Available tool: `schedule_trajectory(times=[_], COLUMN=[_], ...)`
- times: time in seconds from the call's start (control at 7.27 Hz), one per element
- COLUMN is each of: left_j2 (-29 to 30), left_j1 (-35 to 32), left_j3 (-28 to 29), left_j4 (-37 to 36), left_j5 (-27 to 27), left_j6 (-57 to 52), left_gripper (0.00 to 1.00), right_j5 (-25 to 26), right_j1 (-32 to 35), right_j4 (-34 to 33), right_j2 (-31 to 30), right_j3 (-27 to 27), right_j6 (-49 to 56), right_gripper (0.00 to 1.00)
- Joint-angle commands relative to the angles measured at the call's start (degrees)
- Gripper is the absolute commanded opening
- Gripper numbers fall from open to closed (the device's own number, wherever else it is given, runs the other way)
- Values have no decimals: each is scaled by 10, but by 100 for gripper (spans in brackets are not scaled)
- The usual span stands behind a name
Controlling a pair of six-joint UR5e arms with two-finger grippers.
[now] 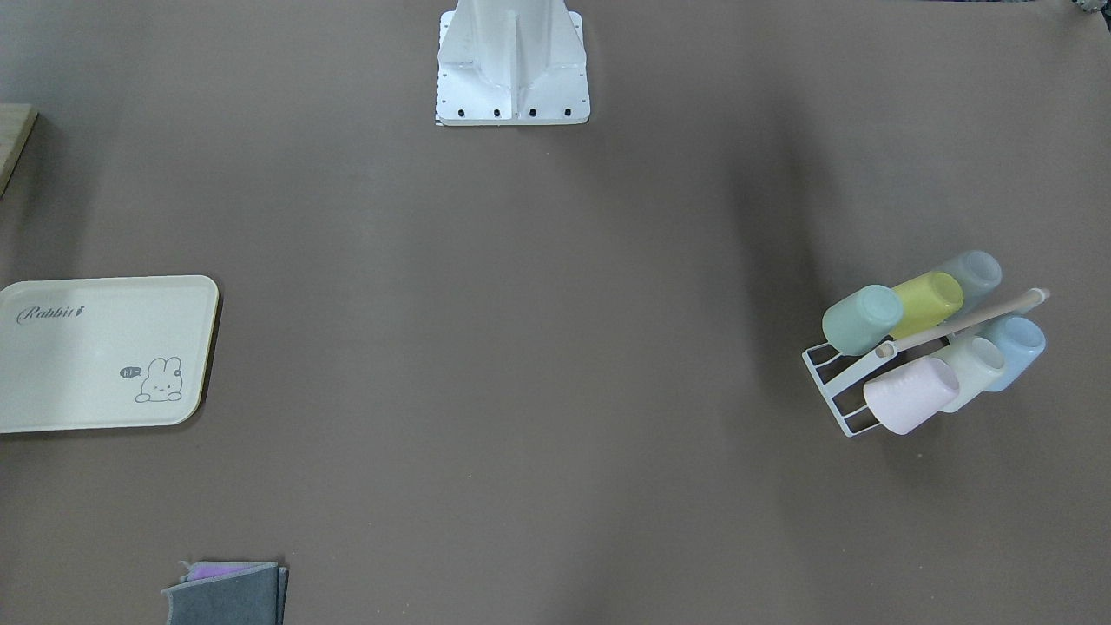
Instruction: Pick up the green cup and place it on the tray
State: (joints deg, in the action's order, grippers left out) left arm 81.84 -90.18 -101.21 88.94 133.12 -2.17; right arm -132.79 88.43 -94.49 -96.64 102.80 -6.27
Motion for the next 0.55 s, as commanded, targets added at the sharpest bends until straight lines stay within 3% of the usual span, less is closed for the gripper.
schedule_trajectory(times=[0.0,0.14,0.41], left_j2=[13,42,80], left_j1=[4,12,28], left_j3=[-9,-14,-19], left_j4=[-42,-74,-93], left_j5=[-15,-17,-61], left_j6=[-2,-1,-1], left_gripper=[98,98,98], right_j5=[-2,4,2], right_j1=[0,0,0], right_j4=[1,1,-3], right_j2=[-15,-26,-28], right_j3=[14,47,48], right_j6=[-1,-1,-26], right_gripper=[100,100,100])
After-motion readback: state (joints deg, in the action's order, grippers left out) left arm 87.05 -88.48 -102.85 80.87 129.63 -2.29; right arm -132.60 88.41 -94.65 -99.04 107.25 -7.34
